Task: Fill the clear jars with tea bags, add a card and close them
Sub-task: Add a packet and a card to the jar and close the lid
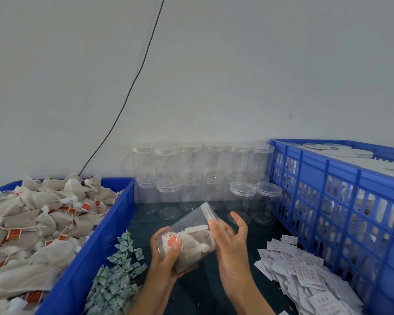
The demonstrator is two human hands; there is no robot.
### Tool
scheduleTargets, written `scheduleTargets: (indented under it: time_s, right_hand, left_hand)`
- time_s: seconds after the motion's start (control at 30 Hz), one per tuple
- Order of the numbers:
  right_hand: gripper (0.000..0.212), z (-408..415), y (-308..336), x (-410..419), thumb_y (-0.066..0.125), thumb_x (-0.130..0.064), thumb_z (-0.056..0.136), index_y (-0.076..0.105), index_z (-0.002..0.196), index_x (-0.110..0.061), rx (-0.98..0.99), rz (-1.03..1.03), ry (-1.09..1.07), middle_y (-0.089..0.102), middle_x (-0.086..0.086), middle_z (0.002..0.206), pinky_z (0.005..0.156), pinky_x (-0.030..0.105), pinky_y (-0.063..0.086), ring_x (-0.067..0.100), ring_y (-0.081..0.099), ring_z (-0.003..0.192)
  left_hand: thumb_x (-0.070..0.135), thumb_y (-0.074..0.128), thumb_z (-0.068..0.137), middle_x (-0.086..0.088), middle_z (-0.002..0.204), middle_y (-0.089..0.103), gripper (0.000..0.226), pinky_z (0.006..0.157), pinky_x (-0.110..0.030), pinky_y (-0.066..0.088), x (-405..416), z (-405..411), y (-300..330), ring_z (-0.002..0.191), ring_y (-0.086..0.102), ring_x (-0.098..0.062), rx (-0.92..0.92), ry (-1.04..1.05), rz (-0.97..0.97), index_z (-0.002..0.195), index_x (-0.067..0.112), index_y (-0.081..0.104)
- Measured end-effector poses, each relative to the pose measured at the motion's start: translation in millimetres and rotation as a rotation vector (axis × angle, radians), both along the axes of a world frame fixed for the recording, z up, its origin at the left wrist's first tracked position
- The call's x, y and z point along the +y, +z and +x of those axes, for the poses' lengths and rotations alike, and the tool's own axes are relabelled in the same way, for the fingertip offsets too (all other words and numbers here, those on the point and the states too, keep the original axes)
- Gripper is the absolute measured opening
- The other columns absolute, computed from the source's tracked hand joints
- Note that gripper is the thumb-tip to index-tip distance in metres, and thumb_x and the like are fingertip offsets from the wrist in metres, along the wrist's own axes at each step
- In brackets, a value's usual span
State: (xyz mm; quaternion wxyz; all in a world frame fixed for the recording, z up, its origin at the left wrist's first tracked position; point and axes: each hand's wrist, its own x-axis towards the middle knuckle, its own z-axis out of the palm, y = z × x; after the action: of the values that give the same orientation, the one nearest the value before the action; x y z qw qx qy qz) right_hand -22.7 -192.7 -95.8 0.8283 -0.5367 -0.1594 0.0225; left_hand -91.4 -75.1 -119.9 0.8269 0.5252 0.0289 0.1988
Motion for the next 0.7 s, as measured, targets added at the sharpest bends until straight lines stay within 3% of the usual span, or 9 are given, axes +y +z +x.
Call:
scheduleTargets:
  time_s: [0.07,0.13,0.23,0.3,0.4,0.53,0.6,0.7]
  right_hand:
    - [0.113,0.7,1.3,3.0,0.092,-0.045,0.049,0.023,0.138,-0.046,0.031,0.018,0.053,0.058,0.003,0.129,0.101,0.04,0.045,0.017,0.06,0.115]
    - [0.123,-4.8,0.0,6.2,0.088,-0.039,0.048,0.014,0.146,-0.041,0.039,-0.05,0.13,0.055,-0.001,0.133,0.091,0.028,0.048,0.011,0.058,0.116]
    - [0.107,-13.8,0.7,7.1,0.088,-0.039,0.049,0.029,0.138,-0.029,0.04,-0.197,0.203,0.06,-0.009,0.12,0.072,0.016,0.052,0.001,0.065,0.098]
    - [0.093,-12.4,8.1,5.3,0.09,-0.035,0.055,0.037,0.131,-0.022,0.034,-0.238,0.201,0.063,-0.007,0.114,0.07,0.012,0.052,-0.001,0.067,0.092]
    - [0.083,-4.7,29.4,-0.8,0.09,-0.029,0.061,0.041,0.127,-0.019,0.026,-0.241,0.146,0.063,-0.003,0.113,0.073,0.016,0.053,0.005,0.066,0.096]
    - [0.077,18.6,71.3,-17.2,0.088,-0.019,0.065,0.041,0.125,-0.019,-0.011,-0.234,0.023,0.061,-0.001,0.115,0.073,0.019,0.054,0.011,0.064,0.099]
    - [0.073,39.9,99.0,-28.4,0.088,-0.015,0.066,0.039,0.12,-0.017,-0.02,-0.236,-0.035,0.061,0.001,0.112,0.072,0.024,0.056,0.015,0.066,0.095]
    - [0.074,79.8,142.8,-47.8,0.088,-0.014,0.065,0.039,0.121,-0.011,-0.036,-0.227,-0.131,0.061,0.006,0.112,0.081,0.037,0.058,0.02,0.066,0.093]
  left_hand:
    - [0.05,0.08,0.069,-0.015,0.131,0.058,0.083,0.081,-0.052,0.057,-6.0,2.7,2.4,0.109,0.065,-0.036,-0.02,0.01,-0.052,0.136,0.022,0.041]
    - [0.058,0.079,0.065,-0.018,0.129,0.061,0.094,0.084,-0.05,0.057,-14.0,5.1,8.9,0.113,0.063,-0.037,-0.054,-0.042,-0.074,0.139,0.015,0.041]
    - [0.053,0.073,0.071,-0.022,0.118,0.065,0.083,0.068,-0.038,0.061,-23.5,14.4,18.1,0.099,0.069,-0.035,-0.014,0.023,-0.152,0.135,0.008,0.044]
    - [0.042,0.059,0.084,-0.02,0.113,0.066,0.062,0.063,-0.033,0.061,-25.0,21.4,19.1,0.092,0.072,-0.029,0.008,0.055,-0.136,0.134,0.008,0.044]
    - [0.043,0.046,0.093,-0.011,0.118,0.069,0.05,0.073,-0.028,0.059,-23.7,26.5,27.7,0.105,0.068,-0.023,0.003,-0.018,-0.039,0.134,0.015,0.048]
    - [0.037,0.051,0.091,-0.004,0.118,0.07,0.033,0.077,-0.025,0.057,-28.9,43.6,66.9,0.108,0.067,-0.019,-0.056,-0.03,0.093,0.117,0.023,0.067]
    - [0.029,0.051,0.096,0.0,0.118,0.069,0.028,0.081,-0.022,0.054,-37.1,65.2,95.0,0.106,0.067,-0.016,-0.065,0.033,0.229,0.119,0.023,0.067]
    - [0.019,0.053,0.099,0.004,0.123,0.063,0.031,0.09,-0.021,0.051,-56.1,110.9,140.9,0.11,0.061,-0.009,-0.077,0.178,0.432,0.13,0.022,0.057]
